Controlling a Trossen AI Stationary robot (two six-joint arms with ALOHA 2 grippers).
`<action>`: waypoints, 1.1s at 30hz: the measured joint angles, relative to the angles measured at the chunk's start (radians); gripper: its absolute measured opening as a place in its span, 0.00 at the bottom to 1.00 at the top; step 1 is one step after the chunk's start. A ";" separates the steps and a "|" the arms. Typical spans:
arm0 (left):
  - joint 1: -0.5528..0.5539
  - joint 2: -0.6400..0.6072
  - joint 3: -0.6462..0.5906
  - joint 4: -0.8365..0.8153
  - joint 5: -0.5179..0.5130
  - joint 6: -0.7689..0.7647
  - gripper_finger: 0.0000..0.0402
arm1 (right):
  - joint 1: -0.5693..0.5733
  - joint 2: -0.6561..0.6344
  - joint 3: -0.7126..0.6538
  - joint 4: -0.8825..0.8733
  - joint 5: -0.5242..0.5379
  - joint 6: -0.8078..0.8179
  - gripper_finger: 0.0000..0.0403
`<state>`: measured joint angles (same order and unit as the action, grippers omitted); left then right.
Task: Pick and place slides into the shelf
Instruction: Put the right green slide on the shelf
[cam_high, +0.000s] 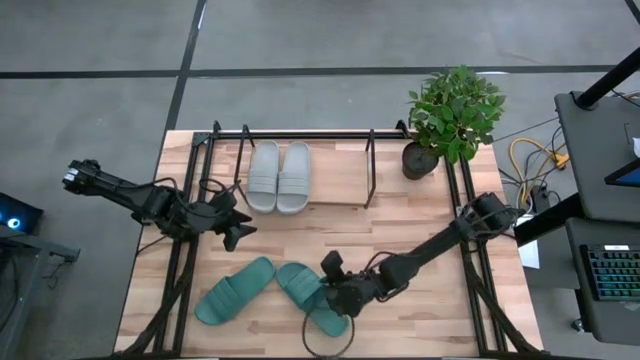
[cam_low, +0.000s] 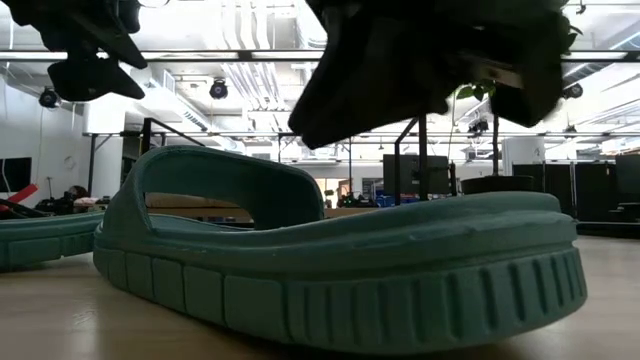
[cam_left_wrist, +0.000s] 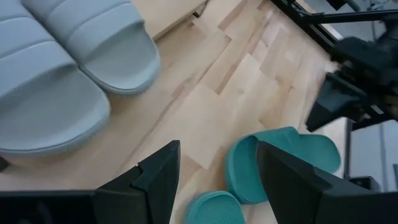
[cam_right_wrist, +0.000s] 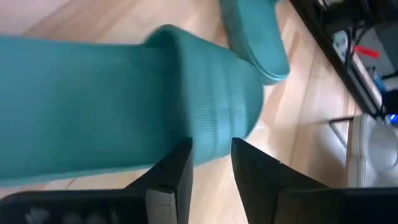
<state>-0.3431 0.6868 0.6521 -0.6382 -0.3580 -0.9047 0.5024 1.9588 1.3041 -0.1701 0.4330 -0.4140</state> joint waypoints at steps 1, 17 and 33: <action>0.001 -0.001 0.001 0.003 0.012 0.001 0.49 | -0.009 -0.002 0.000 0.001 -0.013 0.014 0.25; 0.000 0.006 -0.004 0.001 0.063 0.029 0.49 | -0.010 0.024 0.000 0.026 -0.074 0.008 0.23; 0.000 0.021 -0.004 0.000 0.067 0.027 0.49 | -0.031 0.073 -0.001 0.085 0.006 -0.052 0.22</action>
<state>-0.3435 0.7074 0.6479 -0.6381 -0.2909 -0.8780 0.4719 2.0319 1.3033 -0.0854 0.4395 -0.4657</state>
